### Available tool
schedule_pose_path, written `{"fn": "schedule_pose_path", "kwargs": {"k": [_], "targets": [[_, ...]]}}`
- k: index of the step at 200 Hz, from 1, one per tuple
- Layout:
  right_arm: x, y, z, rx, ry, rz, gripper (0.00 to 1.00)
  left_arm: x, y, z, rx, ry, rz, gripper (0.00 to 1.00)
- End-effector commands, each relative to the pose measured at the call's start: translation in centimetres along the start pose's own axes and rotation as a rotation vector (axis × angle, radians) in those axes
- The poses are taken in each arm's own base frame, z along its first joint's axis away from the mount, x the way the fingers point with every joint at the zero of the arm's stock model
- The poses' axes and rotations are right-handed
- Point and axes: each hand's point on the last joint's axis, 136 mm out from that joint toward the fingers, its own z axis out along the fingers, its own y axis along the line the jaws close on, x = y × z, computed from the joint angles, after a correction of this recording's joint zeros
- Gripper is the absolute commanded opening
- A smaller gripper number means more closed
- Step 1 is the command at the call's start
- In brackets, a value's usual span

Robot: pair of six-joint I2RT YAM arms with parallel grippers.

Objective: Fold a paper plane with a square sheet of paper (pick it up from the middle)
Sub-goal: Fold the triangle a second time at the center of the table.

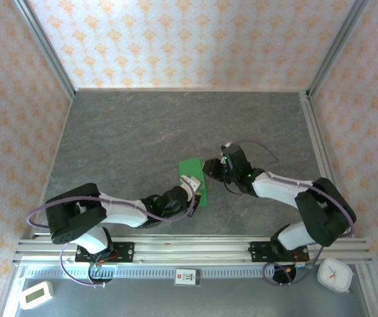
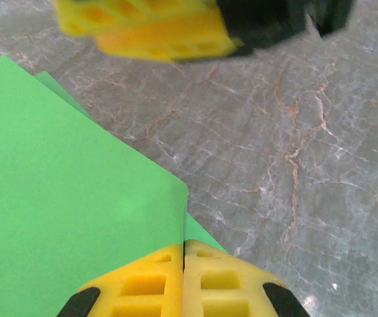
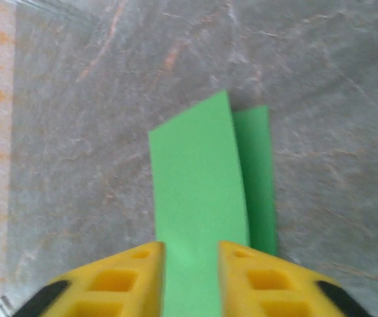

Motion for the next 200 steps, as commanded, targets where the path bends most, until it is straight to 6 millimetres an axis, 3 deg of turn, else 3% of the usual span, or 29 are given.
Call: {"fn": "schedule_pose_path", "kwargs": {"k": [1,57,88,133,200], "targets": [[0.2,0.4,1.4,-0.001,0.058,-0.088,0.17,-0.4,-0.4,-0.4,0.044,-0.02,-0.036,0.0],[1.2,0.3,5.5,-0.032,0.17,-0.107,0.0,0.3,0.2,-0.3,0.045,-0.011,-0.059,0.0],[2.3,-1.4,6.6,0.003,0.202,-0.095,0.0,0.3,0.8,-0.6,0.037,-0.021,-0.08,0.0],[4.1,-4.1,7.1,0.057,0.233,-0.078,0.0,-0.2,2.5,-1.2,0.025,-0.047,-0.16,0.0],[5.3,-5.9,7.2,0.091,0.253,-0.061,0.0,0.9,5.1,-0.8,-0.061,-0.009,-0.178,0.0]]}}
